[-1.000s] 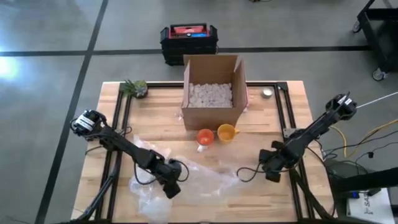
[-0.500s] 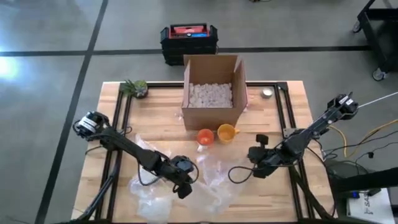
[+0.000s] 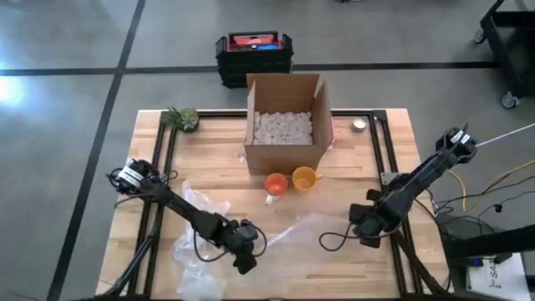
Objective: Wrap mug
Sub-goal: Prepare the transparent bubble wrap, then wrap the yellow mug with the transparent bubble wrap
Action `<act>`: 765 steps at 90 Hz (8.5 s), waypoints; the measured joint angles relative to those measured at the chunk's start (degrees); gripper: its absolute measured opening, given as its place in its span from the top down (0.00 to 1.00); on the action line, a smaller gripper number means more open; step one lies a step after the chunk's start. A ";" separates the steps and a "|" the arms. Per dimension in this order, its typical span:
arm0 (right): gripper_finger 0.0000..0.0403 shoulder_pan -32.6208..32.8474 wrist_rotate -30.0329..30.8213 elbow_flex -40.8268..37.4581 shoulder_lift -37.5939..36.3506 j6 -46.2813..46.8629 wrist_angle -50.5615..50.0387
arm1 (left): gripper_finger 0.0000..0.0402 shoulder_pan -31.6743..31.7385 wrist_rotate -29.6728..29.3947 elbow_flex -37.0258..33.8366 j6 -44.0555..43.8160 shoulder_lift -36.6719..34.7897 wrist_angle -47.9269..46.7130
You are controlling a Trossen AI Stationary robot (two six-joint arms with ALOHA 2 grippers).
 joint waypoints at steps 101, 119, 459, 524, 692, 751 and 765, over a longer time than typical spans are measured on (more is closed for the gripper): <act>0.63 -10.08 19.29 -7.92 -1.01 -23.48 27.08 | 0.94 -0.33 -2.90 0.00 -1.00 -1.68 -4.72; 0.71 -14.71 12.07 -14.29 3.10 -23.94 33.61 | 0.94 -0.46 -2.95 0.00 -1.02 -1.92 -4.32; 0.86 -4.50 9.76 -9.07 0.07 -22.19 40.34 | 0.99 -9.22 4.88 13.57 -2.22 3.26 -15.50; 0.93 -3.78 16.34 -8.95 17.84 -19.79 48.35 | 1.00 -7.11 -43.65 13.55 -5.73 1.17 -18.12; 0.95 -2.64 14.81 -9.15 16.97 -21.93 49.05 | 1.00 -6.54 -14.18 9.30 -6.64 -3.96 -30.93; 0.95 -2.38 14.91 -9.15 16.99 -21.93 49.23 | 1.00 -9.42 -9.85 15.51 -12.59 -7.50 -35.43; 0.95 -2.38 14.88 -9.15 16.99 -22.00 49.29 | 1.00 -9.40 -8.32 6.26 -13.87 -7.14 -20.85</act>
